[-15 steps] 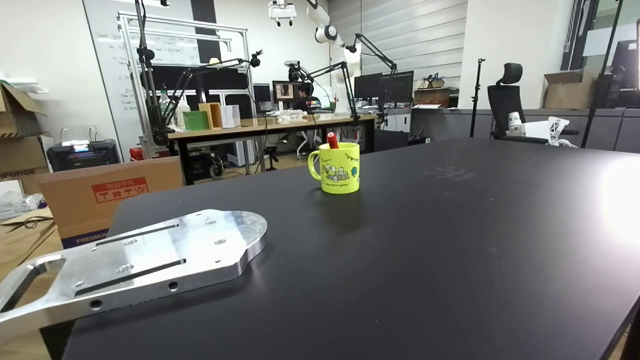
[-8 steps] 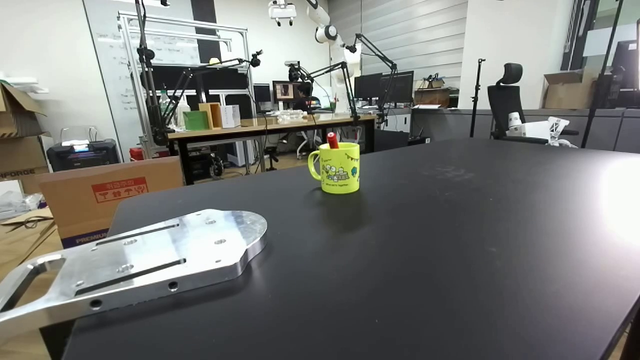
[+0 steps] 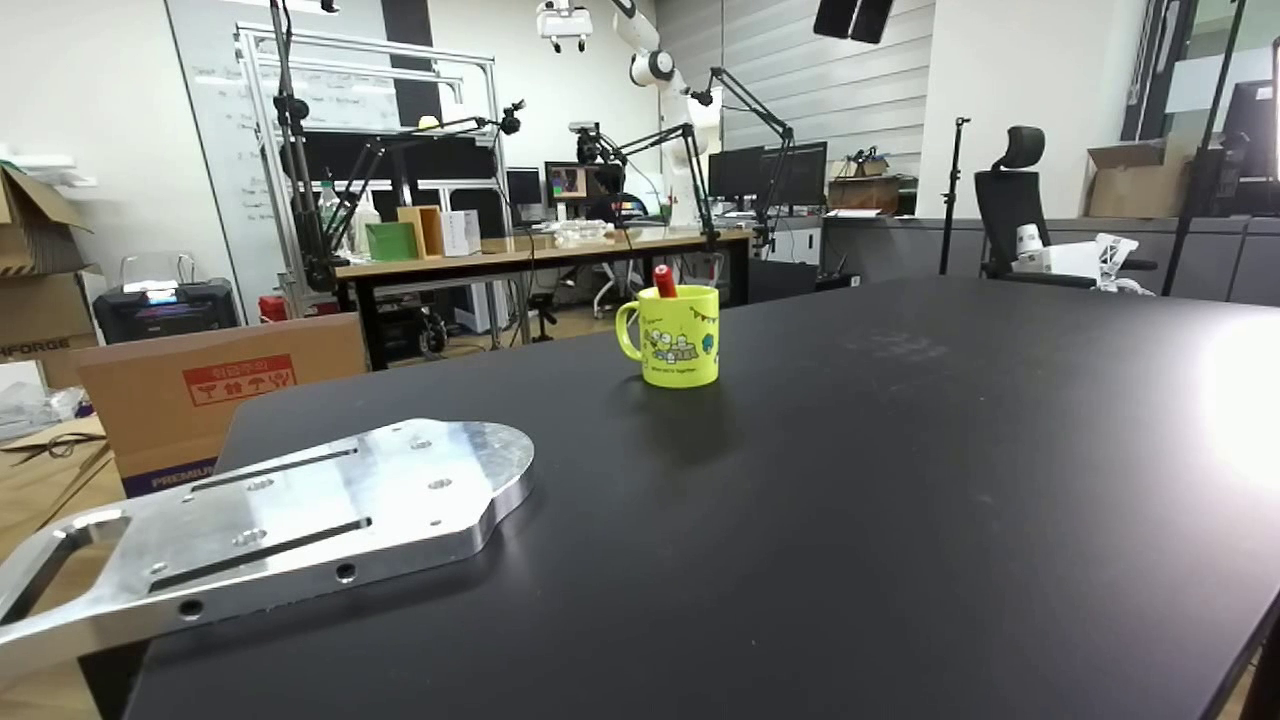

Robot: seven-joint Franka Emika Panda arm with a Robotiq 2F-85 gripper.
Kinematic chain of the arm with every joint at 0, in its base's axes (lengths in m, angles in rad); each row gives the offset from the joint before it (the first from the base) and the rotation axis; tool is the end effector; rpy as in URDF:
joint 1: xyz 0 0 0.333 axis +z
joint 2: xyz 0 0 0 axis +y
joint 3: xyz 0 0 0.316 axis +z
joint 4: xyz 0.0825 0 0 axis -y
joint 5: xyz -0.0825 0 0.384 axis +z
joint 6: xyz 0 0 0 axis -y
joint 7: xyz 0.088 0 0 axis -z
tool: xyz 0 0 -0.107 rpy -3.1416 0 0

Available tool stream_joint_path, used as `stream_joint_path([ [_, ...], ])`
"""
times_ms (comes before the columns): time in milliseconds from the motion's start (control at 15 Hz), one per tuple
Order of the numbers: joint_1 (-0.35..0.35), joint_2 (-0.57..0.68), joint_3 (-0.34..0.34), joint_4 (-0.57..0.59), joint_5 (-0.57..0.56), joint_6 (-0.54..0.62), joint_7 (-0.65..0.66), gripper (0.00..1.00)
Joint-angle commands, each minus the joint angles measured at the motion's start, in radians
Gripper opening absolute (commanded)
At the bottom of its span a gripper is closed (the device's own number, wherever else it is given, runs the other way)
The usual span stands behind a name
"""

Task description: Take the marker out of the mug and put it on the table

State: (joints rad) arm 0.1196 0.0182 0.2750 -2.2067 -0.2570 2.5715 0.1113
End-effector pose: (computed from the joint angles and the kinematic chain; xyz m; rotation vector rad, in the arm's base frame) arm 0.5173 0.2195 0.4085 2.9254 0.7079 0.5741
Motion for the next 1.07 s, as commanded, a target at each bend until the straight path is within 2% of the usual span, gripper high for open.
stream_joint_path([
  [0,0.03,-0.003,-0.031,0.0,0.003,-0.001,-0.004,1.0],
  [267,0.031,-0.006,-0.03,-0.002,0.003,-0.001,-0.003,1.0],
  [400,0.028,0.009,-0.05,0.064,-0.158,-0.103,0.036,1.0],
  [600,0.031,0.06,-0.071,0.184,-0.341,-0.248,0.012,1.0],
  [800,0.046,0.139,-0.08,0.313,-0.449,-0.34,-0.018,1.0],
  [1000,0.064,0.243,-0.087,0.42,-0.484,-0.318,-0.056,1.0],
])
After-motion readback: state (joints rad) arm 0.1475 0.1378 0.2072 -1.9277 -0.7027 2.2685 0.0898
